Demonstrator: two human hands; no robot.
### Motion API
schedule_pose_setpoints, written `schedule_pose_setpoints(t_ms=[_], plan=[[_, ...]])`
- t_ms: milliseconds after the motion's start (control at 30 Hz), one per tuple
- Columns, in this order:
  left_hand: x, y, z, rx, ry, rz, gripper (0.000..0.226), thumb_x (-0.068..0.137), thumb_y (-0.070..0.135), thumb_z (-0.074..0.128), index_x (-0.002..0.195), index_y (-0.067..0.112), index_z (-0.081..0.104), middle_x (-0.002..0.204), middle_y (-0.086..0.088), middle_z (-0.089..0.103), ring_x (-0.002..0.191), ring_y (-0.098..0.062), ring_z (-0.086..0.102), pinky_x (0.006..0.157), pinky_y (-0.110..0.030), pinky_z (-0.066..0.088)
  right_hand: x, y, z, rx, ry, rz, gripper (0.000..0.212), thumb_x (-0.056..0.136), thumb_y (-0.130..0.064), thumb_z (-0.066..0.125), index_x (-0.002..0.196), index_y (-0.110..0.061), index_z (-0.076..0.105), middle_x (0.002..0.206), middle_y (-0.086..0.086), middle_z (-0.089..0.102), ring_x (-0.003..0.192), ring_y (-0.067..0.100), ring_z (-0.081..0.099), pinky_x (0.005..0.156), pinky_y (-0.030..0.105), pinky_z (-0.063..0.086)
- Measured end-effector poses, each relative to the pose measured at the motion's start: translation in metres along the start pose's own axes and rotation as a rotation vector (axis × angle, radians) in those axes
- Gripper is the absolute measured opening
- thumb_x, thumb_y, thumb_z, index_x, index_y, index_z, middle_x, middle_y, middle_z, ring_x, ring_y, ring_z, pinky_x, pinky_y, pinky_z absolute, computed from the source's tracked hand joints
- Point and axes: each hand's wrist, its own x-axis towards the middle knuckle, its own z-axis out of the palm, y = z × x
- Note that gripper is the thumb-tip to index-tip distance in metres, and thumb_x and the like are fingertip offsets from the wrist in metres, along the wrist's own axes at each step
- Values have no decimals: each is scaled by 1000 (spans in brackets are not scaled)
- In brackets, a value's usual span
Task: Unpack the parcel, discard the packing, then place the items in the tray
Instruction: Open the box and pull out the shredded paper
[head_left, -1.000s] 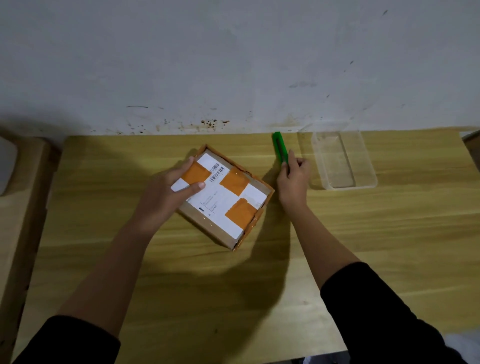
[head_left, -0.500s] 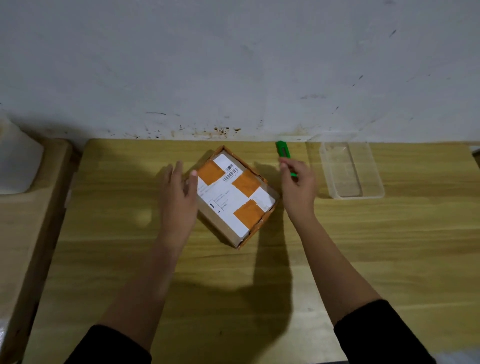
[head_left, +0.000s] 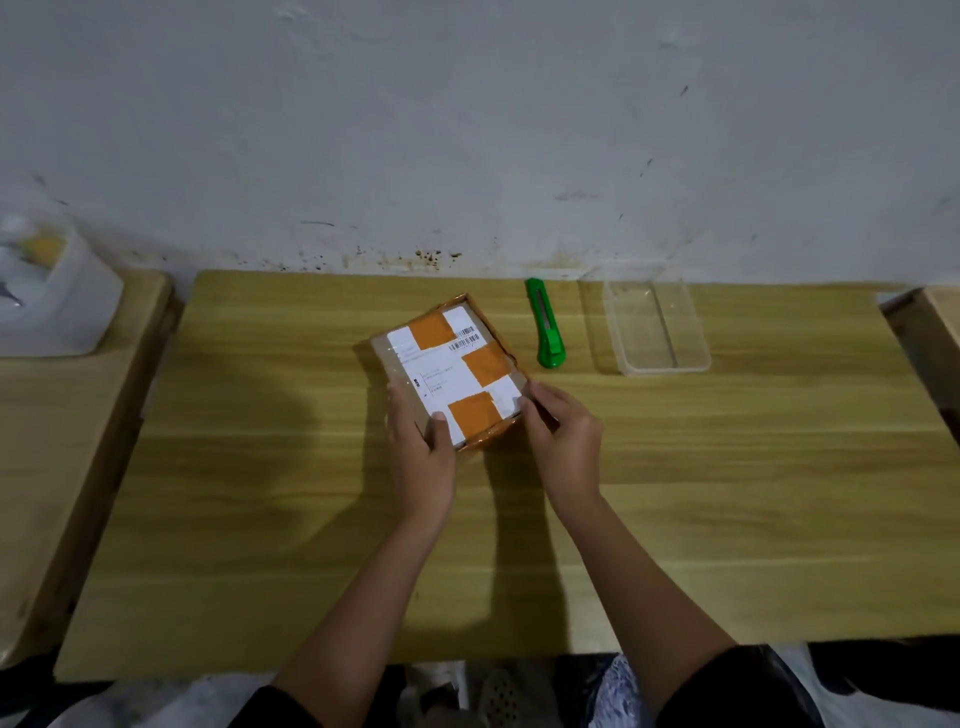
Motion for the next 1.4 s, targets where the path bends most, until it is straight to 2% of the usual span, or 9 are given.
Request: schedule_pose_setpoints(t_ms=[133,333,500,600,667,800,967,1200,1400], plan=[[-28,-3,5,-61,-6,-14,62,96,21,43,147,27,9,150,-2,31,134,-19,37,102,-39,43,-22,0,-8,4,39,61,25,83,-7,65,108,0,67,113,13,67,104,16,60,85,-5,37],[-46,-14,-3,-69,-90,26,63,96,24,43,147,25,6,150,-2,30,132,-18,38,103,-38,41,-41,0,-18,-4,85,146,17,83,-8,65,97,-3,71,109,8,67,96,6,55,75,-8,34],[-56,-19,-5,-86,-108,52,63,97,23,42,147,25,4,152,-1,27,134,-15,34,107,-38,38,-54,-1,-25,31,85,96,14,82,-6,64,95,-9,69,96,2,69,84,3,58,75,0,42],[-61,-20,-5,-98,-101,67,63,97,24,43,148,22,5,151,0,28,129,-9,36,103,-31,39,-55,-1,-27,-43,52,66,16,83,-6,62,98,-8,68,103,6,67,91,6,56,77,1,39],[-62,-21,-7,-84,-104,73,64,96,26,43,148,21,6,149,2,31,125,-5,37,95,-23,37,-55,-2,-28,-88,34,63,20,84,-8,62,103,-6,67,113,8,64,99,7,52,84,10,40],[-60,-24,-10,-95,-131,85,66,95,27,47,148,23,7,148,2,34,126,-6,39,92,-21,36,-52,-4,-29,-118,23,73,21,85,-6,60,105,-3,66,123,8,56,103,4,45,82,8,38],[-57,-30,-15,-119,-155,72,71,91,29,53,147,27,9,147,4,38,127,-5,40,97,-22,40,-47,-8,-22,-105,53,181,11,84,-11,63,93,-5,66,120,6,54,100,17,58,82,31,52],[-55,-30,-15,-153,-172,72,70,91,24,55,147,25,13,144,3,41,127,-9,43,99,-26,40,-38,-12,-23,-166,86,313,16,87,-19,60,79,-6,65,118,5,55,88,7,48,66,23,38],[-51,-31,-22,-77,-181,78,69,89,33,56,146,25,17,146,2,38,132,-12,39,107,-39,38,-38,-20,-27,-171,-10,281,17,91,-14,53,80,-2,60,114,7,47,94,14,49,76,21,38]])
